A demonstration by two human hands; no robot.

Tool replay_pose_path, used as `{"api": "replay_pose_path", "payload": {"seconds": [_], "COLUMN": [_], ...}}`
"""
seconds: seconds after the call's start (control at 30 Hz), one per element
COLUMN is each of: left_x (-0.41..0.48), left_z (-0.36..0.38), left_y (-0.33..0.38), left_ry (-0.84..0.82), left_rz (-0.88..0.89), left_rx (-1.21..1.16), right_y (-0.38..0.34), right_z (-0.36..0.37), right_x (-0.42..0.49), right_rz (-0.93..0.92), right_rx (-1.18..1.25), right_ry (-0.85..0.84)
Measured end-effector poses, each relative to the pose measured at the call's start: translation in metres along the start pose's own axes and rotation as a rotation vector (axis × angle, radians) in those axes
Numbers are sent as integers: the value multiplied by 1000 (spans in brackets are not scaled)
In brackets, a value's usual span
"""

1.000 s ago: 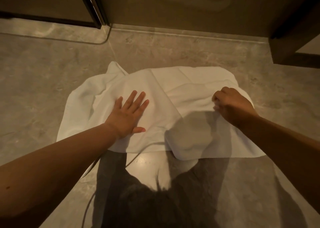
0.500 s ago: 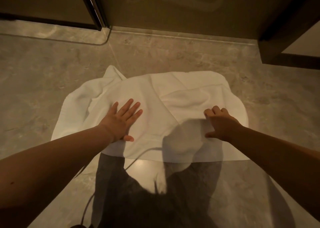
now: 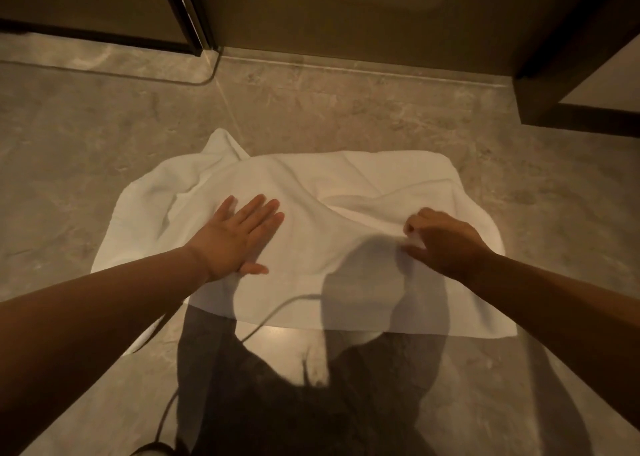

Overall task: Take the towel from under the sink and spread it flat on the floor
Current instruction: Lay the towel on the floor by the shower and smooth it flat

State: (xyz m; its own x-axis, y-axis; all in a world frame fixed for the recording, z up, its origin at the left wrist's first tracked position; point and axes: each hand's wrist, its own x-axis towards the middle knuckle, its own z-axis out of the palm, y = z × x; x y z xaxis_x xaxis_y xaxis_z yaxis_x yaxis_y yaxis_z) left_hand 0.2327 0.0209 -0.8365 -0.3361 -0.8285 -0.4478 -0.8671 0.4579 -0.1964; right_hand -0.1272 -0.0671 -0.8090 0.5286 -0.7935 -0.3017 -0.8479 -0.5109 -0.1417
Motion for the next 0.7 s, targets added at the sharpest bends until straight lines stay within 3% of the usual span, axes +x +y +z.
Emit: {"api": "replay_pose_path", "payload": {"seconds": [0.07,0.13,0.27,0.47,0.63,0.7], "left_x": [9,24,56,63,61,61], "left_z": [-15,-30,-40,-31,-27,-29], "left_y": [-7,-13,-21,-18,-21,-26], "left_ry": [149,249,166,260,313,341], "left_rz": [-40,-157,-315,-290,-220,-199], "left_rx": [-126,-261,-466,-447,-387,-452], "right_y": [-4,-9,-13,-12,-7,-10], "right_z": [-8,-15,-15,-2,5,2], "right_x": [13,32,64,56,41,46], "right_rz": [-130,-114,45,-45,-32,-15], "right_rx": [1,47,63,-39,-34,64], "right_ry": [198,261,152,205,41,100]}}
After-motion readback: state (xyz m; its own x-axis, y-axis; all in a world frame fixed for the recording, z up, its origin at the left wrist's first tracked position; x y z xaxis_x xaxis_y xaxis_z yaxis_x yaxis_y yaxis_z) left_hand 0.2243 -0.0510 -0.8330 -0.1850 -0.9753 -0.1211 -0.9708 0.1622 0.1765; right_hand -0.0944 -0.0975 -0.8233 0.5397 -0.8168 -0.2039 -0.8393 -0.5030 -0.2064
